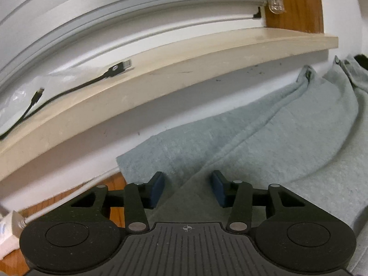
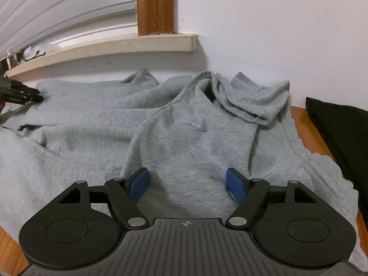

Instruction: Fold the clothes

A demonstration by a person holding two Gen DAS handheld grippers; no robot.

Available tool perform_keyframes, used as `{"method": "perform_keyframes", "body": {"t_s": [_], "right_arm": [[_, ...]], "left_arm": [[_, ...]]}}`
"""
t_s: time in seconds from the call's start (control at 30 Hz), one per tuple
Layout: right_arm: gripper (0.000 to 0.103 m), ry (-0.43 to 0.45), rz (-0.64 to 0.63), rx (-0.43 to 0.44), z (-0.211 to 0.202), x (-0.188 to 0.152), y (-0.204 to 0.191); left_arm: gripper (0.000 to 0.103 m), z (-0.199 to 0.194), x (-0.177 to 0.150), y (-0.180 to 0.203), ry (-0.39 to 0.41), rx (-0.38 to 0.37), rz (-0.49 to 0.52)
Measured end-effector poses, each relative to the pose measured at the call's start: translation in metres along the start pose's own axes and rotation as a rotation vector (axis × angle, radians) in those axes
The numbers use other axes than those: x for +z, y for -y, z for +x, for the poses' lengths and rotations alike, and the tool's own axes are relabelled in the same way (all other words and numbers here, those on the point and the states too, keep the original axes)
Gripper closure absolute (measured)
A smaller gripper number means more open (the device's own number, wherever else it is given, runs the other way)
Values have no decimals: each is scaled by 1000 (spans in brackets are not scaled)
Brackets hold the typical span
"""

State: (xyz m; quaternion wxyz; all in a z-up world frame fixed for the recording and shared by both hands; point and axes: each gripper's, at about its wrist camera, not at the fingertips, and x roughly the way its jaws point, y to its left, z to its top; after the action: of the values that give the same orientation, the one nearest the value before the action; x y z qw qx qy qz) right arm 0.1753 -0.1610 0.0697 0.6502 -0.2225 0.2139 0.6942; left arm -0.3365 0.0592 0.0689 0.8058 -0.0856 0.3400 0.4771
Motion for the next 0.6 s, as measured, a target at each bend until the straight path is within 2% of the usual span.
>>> {"method": "perform_keyframes", "body": {"t_s": [0.2, 0.4, 0.6], "right_arm": [[30, 0, -1, 0, 0, 0, 0], [30, 1, -2, 0, 0, 0, 1], [30, 1, -1, 3, -1, -1, 4]], "left_arm": [[50, 5, 1, -14, 4, -32, -37], [50, 2, 1, -9, -13, 61, 5], [49, -5, -2, -12, -18, 87, -6]]}}
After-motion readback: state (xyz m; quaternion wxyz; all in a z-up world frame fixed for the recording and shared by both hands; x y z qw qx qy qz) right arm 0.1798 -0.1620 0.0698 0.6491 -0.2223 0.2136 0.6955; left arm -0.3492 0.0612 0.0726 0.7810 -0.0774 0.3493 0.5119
